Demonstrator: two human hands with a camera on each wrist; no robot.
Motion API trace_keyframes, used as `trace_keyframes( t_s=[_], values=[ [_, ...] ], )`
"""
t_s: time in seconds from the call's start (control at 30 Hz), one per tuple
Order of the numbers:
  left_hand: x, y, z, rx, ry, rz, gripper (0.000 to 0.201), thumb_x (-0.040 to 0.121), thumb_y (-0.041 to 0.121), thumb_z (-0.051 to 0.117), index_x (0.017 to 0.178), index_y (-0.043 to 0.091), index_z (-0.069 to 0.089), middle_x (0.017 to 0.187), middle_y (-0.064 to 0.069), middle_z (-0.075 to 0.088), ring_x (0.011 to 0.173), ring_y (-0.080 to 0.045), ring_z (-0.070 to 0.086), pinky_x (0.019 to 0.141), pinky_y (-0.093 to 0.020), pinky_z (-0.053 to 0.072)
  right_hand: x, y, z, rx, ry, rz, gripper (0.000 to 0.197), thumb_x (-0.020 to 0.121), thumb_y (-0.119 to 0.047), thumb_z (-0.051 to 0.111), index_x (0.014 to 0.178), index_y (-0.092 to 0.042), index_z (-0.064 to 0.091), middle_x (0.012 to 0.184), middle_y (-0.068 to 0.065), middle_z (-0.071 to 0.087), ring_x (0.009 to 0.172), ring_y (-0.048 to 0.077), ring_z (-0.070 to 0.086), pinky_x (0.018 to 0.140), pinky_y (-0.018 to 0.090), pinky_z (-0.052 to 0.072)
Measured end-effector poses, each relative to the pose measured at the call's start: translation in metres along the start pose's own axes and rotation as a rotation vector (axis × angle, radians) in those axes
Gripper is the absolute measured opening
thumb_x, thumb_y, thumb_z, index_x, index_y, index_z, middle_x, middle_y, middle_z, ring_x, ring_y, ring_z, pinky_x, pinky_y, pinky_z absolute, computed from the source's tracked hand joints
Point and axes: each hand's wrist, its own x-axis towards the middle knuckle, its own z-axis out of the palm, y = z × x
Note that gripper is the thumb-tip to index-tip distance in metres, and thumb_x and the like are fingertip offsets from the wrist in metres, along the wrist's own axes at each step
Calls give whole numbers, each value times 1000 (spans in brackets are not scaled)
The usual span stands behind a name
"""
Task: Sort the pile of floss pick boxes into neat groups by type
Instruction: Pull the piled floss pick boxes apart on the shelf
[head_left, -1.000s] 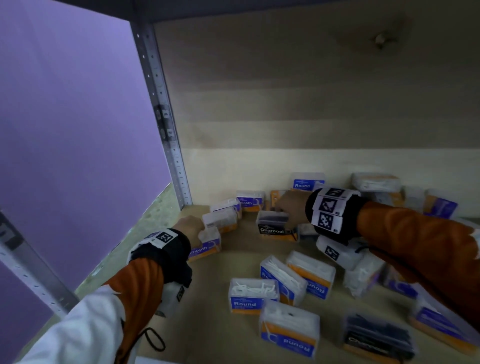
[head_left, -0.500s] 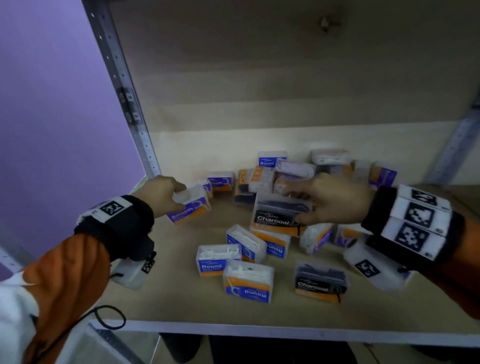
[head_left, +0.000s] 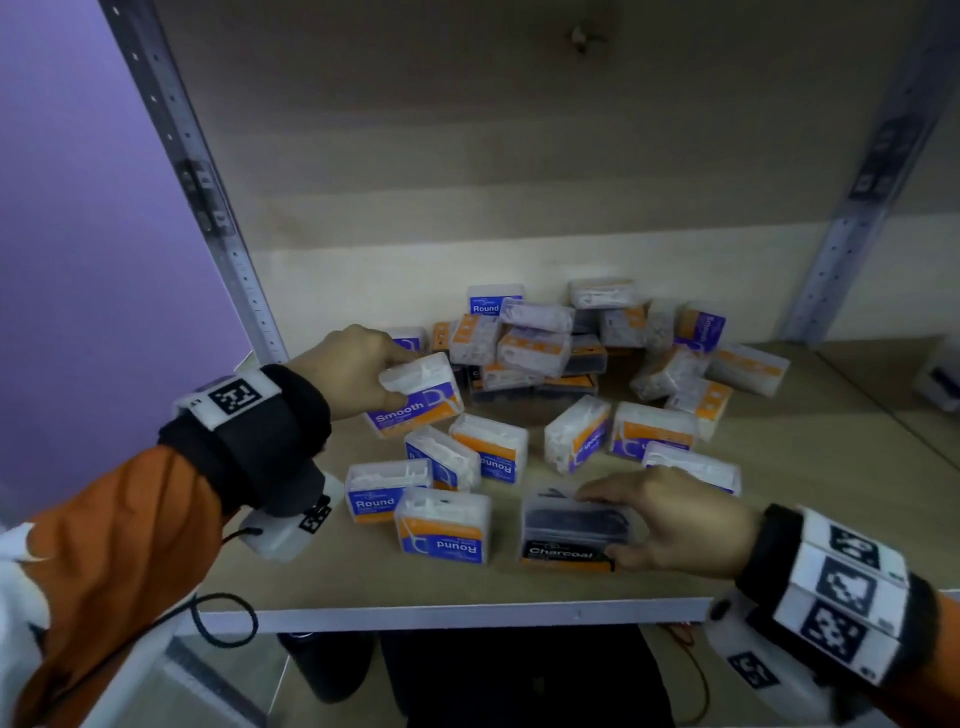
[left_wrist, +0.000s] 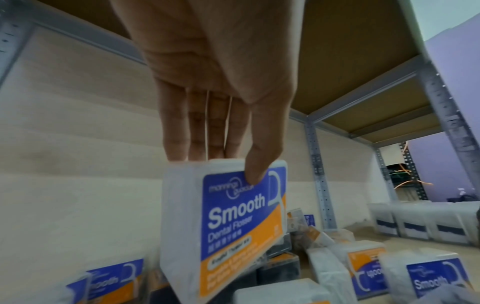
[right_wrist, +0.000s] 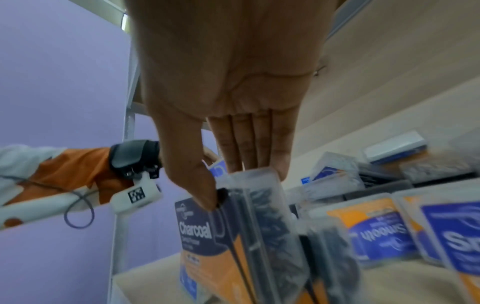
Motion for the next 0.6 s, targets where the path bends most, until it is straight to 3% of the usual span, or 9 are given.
trace_keyframes(
  t_s=[0.1, 0.27, 0.47, 0.6],
  values=[
    [3, 17, -1, -5, -9, 45, 44, 82, 23, 68, 124, 15, 62, 119, -5, 64, 104, -22, 60, 85, -30, 46, -2, 10, 20, -21, -29, 47, 58, 88, -33, 58, 142, -25, 40, 142, -8, 47, 126, 9, 48, 100, 17, 35],
    [12, 44, -1, -5, -47, 123, 39, 82, 24, 67, 119, 12, 64, 115, -6, 66, 101, -22, 60, 83, -28, 45, -6, 21, 38, 15, 12, 49, 54, 90, -34, 55, 141, -26, 40, 143, -9, 44, 128, 10, 46, 103, 19, 35],
    [25, 73, 2, 24, -58, 204, 38, 81, 21, 66, 119, 15, 64, 114, -7, 67, 102, -24, 60, 80, -27, 43, -7, 24, 52, 16, 104, 12, 50, 96, -35, 47, 144, -21, 38, 150, -11, 31, 134, 4, 38, 107, 13, 25],
    [36, 90, 7, 58, -81, 251, 39, 81, 23, 66, 119, 14, 64, 113, -7, 67, 102, -24, 60, 85, -34, 49, -9, 26, 55, 57, 249, -40, 42, 89, -21, 62, 128, -6, 58, 137, 8, 52, 122, 18, 56, 99, 20, 44]
  ],
)
